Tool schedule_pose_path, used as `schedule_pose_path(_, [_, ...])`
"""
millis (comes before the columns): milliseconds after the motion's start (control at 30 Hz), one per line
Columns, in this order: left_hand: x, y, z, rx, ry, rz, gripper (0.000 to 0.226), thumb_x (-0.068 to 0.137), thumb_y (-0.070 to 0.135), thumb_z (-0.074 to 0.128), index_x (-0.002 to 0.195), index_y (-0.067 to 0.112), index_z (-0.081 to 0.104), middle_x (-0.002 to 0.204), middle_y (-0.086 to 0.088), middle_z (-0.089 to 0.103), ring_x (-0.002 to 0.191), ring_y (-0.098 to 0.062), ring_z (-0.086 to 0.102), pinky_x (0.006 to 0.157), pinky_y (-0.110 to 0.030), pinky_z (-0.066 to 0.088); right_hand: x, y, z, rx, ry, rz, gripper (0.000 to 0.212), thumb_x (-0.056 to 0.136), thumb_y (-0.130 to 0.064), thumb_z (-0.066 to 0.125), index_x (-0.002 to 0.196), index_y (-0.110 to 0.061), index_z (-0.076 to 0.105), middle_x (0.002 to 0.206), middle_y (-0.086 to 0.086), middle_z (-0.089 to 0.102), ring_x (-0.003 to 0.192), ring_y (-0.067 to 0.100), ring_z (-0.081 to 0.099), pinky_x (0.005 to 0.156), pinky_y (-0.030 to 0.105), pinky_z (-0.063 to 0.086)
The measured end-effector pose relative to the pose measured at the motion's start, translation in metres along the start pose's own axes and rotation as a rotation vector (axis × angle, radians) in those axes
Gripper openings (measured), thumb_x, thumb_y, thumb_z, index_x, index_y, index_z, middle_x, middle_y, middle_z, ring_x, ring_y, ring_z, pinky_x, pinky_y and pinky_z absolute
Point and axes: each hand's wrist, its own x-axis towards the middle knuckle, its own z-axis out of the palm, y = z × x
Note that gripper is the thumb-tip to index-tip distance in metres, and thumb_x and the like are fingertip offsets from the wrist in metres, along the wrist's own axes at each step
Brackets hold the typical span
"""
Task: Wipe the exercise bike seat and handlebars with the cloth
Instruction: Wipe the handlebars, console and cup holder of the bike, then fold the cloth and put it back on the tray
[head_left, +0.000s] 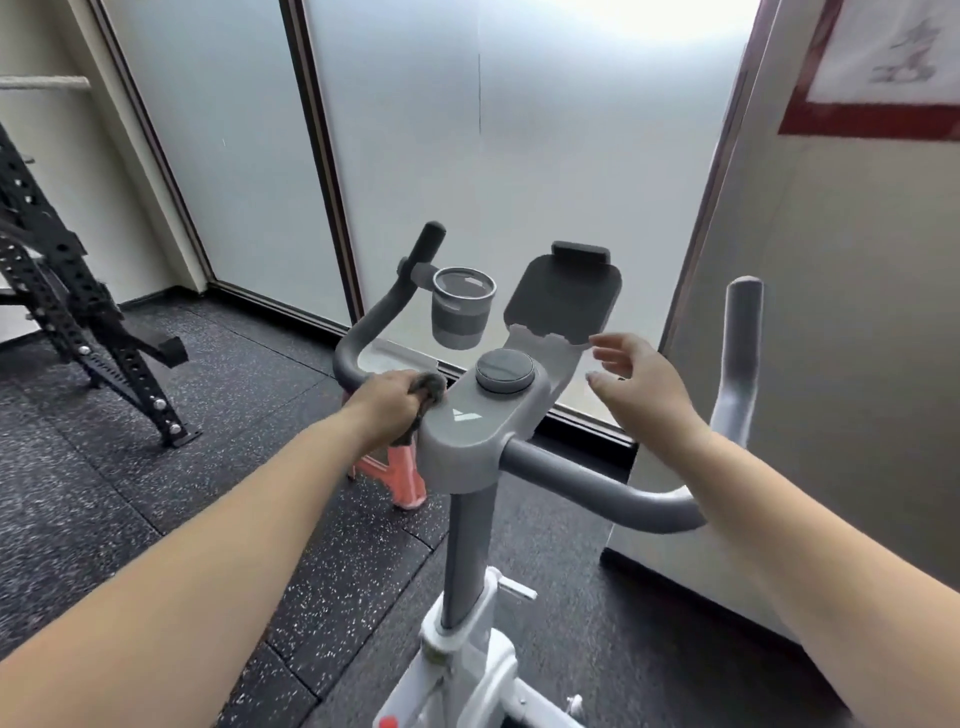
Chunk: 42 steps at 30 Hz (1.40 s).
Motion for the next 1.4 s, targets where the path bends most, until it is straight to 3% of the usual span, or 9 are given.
schedule_pose_path(100, [-0.001,-0.002,0.002,-0.059,-0.061,-0.040,0.018,0.087,0.021,0.043,0.085,0.023,0.061,0.097,-0.016,0.065,0.094,-0.036,0.061,0.087,-0.049,0.050,-0.019,0.007,-0.012,0.006,0.008,0.003,0.038,0.086,-0.010,0.058,0.123,-0.016,0.055,0.116,0.002,0.063,0.110,0.014,0.058,0.096,0.024,0.042])
schedule_pose_path(267, [-0.033,0.027,-0.010,-0.233,-0.168,-0.036,0.022,0.098,0.009,0.038,0.083,0.012,0.054,0.066,-0.004,0.055,0.063,-0.024,0.057,0.047,-0.024,0.045,-0.040,-0.002,-0.024,0.045,0.006,0.000,0.038,0.086,-0.009,0.058,0.123,-0.016,0.054,0.110,0.001,0.064,0.106,0.015,0.060,0.094,0.027,0.047])
schedule_pose_path(367, [-0.062,0.035,-0.020,-0.609,-0.072,0.008,0.020,0.098,0.010,0.040,0.099,0.008,0.060,0.087,-0.008,0.066,0.094,-0.025,0.063,0.070,-0.020,0.053,-0.051,-0.015,-0.031,0.093,0.023,-0.022,0.035,0.087,-0.010,0.059,0.121,-0.018,0.055,0.106,0.000,0.065,0.098,0.014,0.062,0.090,0.029,0.051])
schedule_pose_path(467, [-0.090,0.046,-0.024,-1.054,-0.050,0.069,0.031,0.097,0.011,0.038,0.120,0.018,0.058,0.109,-0.014,0.068,0.105,-0.027,0.065,0.087,-0.039,0.054,-0.068,-0.034,-0.032,0.188,-0.016,-0.025,0.030,0.089,-0.012,0.059,0.117,-0.021,0.055,0.104,0.002,0.069,0.092,0.018,0.065,0.077,0.024,0.051])
schedule_pose_path(567, [-0.123,0.054,-0.020,-1.196,-0.154,0.026,0.030,0.097,0.022,0.036,0.114,0.015,0.059,0.109,-0.016,0.064,0.094,-0.028,0.066,0.083,-0.048,0.054,-0.095,-0.056,-0.020,0.314,-0.121,0.007,0.024,0.091,-0.018,0.059,0.114,-0.023,0.055,0.109,0.010,0.068,0.096,0.023,0.066,0.079,0.030,0.052])
schedule_pose_path(733, [-0.166,0.042,0.000,-1.307,-0.390,-0.059,0.048,0.092,0.028,0.040,0.132,0.003,0.046,0.129,-0.022,0.055,0.118,-0.036,0.053,0.102,-0.055,0.040,-0.151,-0.082,0.009,0.394,-0.340,0.038,0.024,0.088,-0.026,0.063,0.112,-0.026,0.057,0.116,0.009,0.065,0.103,0.020,0.065,0.093,0.035,0.052])
schedule_pose_path(967, [-0.220,0.002,0.021,-1.257,-0.332,-0.152,0.048,0.094,0.051,0.035,0.113,0.016,0.063,0.119,-0.012,0.064,0.105,-0.027,0.055,0.085,-0.037,0.048,-0.219,-0.076,0.018,0.251,-0.131,0.052,0.007,0.083,-0.019,0.068,0.080,-0.017,0.062,0.070,0.000,0.060,0.066,0.015,0.055,0.063,0.031,0.047])
schedule_pose_path(1167, [-0.278,0.009,0.027,-0.639,-0.204,0.001,0.078,0.067,0.048,0.077,0.133,0.021,0.043,0.121,-0.008,0.062,0.107,-0.021,0.062,0.095,-0.043,0.051,-0.260,-0.079,0.003,0.205,-0.181,-0.001,0.005,0.088,-0.021,0.063,0.086,-0.026,0.063,0.084,-0.001,0.069,0.080,0.012,0.063,0.071,0.027,0.052])
schedule_pose_path(1400, [-0.371,0.012,0.033,-0.511,0.129,0.026,0.022,0.075,0.012,0.076,0.093,0.010,0.065,0.076,0.002,0.065,0.070,-0.010,0.061,0.059,-0.010,0.048,-0.324,-0.061,0.012,0.419,-0.408,0.037,0.013,0.088,-0.017,0.064,0.100,-0.019,0.060,0.094,0.006,0.067,0.089,0.020,0.063,0.082,0.032,0.053])
